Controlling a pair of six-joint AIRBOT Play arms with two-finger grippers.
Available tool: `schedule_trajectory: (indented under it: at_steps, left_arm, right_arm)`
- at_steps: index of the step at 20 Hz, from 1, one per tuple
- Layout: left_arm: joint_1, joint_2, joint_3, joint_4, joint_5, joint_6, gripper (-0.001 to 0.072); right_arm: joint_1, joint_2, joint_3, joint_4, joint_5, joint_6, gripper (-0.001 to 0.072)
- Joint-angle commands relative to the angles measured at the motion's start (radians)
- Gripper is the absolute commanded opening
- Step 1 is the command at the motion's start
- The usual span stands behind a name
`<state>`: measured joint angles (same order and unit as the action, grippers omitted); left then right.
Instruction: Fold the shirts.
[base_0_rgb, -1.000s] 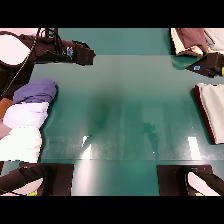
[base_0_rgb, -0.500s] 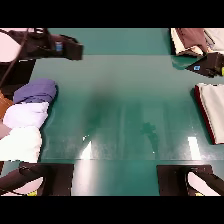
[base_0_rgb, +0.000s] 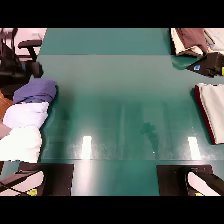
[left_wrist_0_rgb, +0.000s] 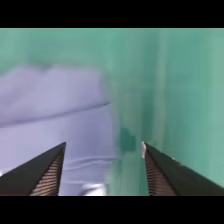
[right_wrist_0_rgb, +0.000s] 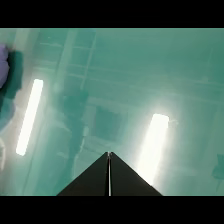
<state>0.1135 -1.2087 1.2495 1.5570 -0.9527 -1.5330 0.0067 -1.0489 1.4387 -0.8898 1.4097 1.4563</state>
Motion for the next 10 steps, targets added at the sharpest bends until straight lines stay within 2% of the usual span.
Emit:
schedule_trajectory:
  at_steps: [1,5,6,7,8,9,10]
  left_arm:
    - [0.099,-0.077,-0.135,0.011,0.115,-0.005,0.0570]
    - [0.105,-0.220,-0.136,0.007,0.148,-0.006,0.0568]
    - [0.105,-0.235,-0.136,0.006,0.148,-0.012,0.0537]
    - [0.105,-0.238,-0.136,0.006,0.141,-0.015,0.0379]
    - [0.105,-0.236,-0.129,0.006,0.132,-0.015,0.0176]
    - [0.105,-0.228,-0.118,0.007,0.124,-0.014,0.0025]
    - [0.105,-0.212,-0.097,0.006,0.117,-0.014,0.0023]
  right_arm:
    - [0.000,0.000,0.001,0.000,-0.001,0.000,0.0018]
    - [0.000,0.000,0.001,0.000,-0.005,0.000,0.0018]
    - [0.000,0.000,0.001,0.000,-0.005,0.000,0.0018]
    - [0.000,0.000,0.001,0.000,-0.006,0.000,0.0018]
    - [0.000,0.000,0.001,0.000,-0.011,0.000,0.0018]
    - [0.000,0.000,0.001,0.000,-0.019,0.000,0.0018]
    - [0.000,0.001,0.001,0.000,-0.031,0.000,0.0018]
